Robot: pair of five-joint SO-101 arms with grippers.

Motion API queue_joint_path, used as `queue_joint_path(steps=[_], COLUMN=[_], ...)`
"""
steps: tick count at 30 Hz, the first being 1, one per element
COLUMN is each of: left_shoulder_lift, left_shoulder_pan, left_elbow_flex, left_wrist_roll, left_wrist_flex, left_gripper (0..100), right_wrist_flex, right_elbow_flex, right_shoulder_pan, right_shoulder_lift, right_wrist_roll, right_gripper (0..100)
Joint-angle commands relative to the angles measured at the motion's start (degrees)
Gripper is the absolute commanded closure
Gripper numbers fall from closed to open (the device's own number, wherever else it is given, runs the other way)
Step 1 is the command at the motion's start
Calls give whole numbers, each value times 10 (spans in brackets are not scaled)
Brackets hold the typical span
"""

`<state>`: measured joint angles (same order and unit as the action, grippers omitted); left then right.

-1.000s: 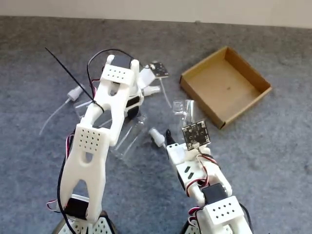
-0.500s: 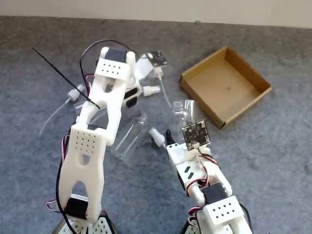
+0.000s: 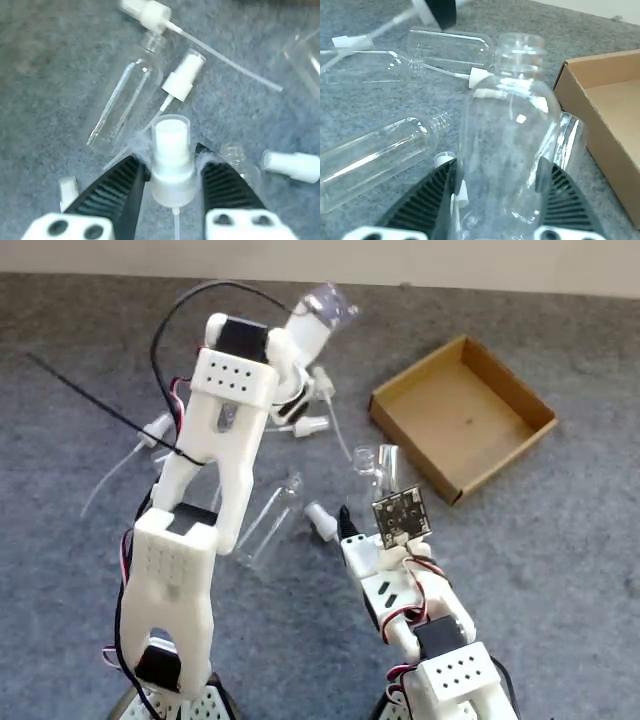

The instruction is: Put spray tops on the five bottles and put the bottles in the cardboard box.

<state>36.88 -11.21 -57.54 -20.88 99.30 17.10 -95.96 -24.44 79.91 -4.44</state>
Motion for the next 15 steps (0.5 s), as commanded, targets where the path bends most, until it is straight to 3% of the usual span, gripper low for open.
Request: queue_joint_path(steps=[1,9,15], left_shoulder_lift=[-96,-207,-305], left_shoulder_pan=[-8,-10,-22], left_elbow_flex=[-27,-27,-27], left_wrist_roll=[59,74,75], left_wrist_flex=[4,4,4], left_gripper=[944,944,944], right_wrist_flex=[-15,-180,-190], right_elbow_flex=[-16,-16,-17], right_shoulder_pan=[-6,-22,-95], right_shoulder_lift=[7,7,7], right_wrist_roll=[-4,-4,-7], right_gripper=[825,828,828])
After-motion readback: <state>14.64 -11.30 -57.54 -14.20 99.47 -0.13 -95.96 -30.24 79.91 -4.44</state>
